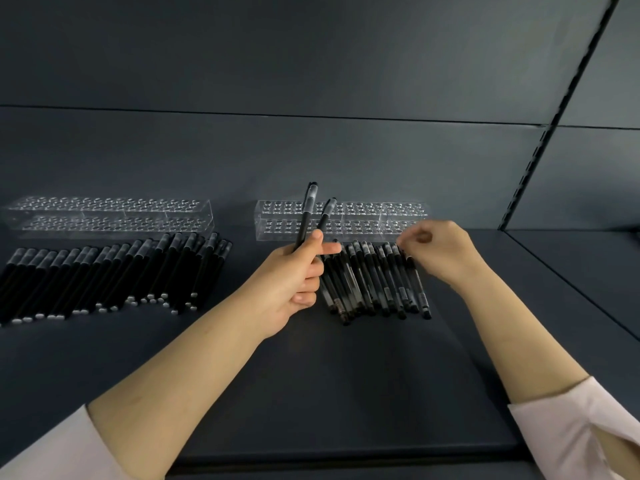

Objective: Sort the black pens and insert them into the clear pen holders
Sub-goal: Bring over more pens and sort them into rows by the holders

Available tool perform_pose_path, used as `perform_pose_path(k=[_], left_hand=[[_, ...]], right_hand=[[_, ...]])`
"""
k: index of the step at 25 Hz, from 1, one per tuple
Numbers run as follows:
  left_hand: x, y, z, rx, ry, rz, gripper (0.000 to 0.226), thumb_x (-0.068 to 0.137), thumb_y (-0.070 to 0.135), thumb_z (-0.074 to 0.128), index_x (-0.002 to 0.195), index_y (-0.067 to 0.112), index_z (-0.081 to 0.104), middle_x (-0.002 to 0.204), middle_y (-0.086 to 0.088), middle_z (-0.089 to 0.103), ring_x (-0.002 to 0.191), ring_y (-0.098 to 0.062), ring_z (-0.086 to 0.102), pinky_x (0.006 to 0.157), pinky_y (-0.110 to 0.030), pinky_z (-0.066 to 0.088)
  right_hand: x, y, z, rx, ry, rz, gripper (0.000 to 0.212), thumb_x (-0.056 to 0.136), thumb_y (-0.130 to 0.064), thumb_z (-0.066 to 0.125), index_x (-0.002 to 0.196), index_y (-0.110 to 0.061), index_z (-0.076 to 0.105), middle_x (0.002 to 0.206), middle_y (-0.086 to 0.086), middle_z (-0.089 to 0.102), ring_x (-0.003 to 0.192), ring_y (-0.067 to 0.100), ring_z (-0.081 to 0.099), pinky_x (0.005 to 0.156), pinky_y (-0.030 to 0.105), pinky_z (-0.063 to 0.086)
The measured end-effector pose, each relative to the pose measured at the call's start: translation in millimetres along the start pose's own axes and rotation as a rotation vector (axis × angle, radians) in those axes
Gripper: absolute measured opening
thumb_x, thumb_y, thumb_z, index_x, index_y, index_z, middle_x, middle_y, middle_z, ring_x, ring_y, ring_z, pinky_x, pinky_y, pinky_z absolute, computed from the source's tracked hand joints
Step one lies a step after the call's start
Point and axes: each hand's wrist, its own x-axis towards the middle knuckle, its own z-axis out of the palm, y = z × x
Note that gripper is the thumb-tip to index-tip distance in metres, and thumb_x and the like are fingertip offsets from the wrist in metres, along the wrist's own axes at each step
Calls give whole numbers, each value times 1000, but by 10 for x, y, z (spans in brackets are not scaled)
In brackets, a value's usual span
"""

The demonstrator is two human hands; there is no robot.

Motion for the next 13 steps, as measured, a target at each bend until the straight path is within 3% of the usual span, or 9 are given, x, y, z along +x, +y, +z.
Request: perform_pose_path(k=[3, 7, 10, 13], left_hand=[[-35, 18, -23, -32, -93, -34, 35, 100, 40, 47, 113, 14, 66, 56, 6, 26, 42, -5, 21, 38, -17, 18], [-122, 54, -101, -69, -207, -58, 38, 100, 40, 47, 118, 13, 66, 54, 6, 28, 42, -5, 22, 40, -18, 18], [-184, 102, -274, -63, -192, -20, 39, 99, 41, 48, 117, 12, 67, 56, 5, 37, 44, -5, 27, 41, -19, 21], [-231, 168, -628, -31, -59, 66, 40, 96, 44, 50, 116, 12, 64, 61, 5, 46, 47, -5, 32, 42, -18, 24]], right_hand=[[-139, -299, 88, 298, -134, -16, 13, 93, -31, 61, 97, -24, 71, 90, -8, 70, 79, 6, 60, 69, 23, 47], [-261, -664, 336, 637, -423, 123, 22, 92, -30, 63, 103, -13, 70, 92, -2, 71, 82, 10, 63, 70, 24, 50], [-265, -871, 537, 869, -402, 168, 8, 91, -21, 65, 92, -14, 66, 83, 0, 67, 72, 11, 59, 60, 21, 50], [-228, -1067, 729, 1002, -248, 192, 8, 93, -19, 61, 87, -16, 62, 79, -2, 68, 66, 8, 57, 57, 18, 48]])
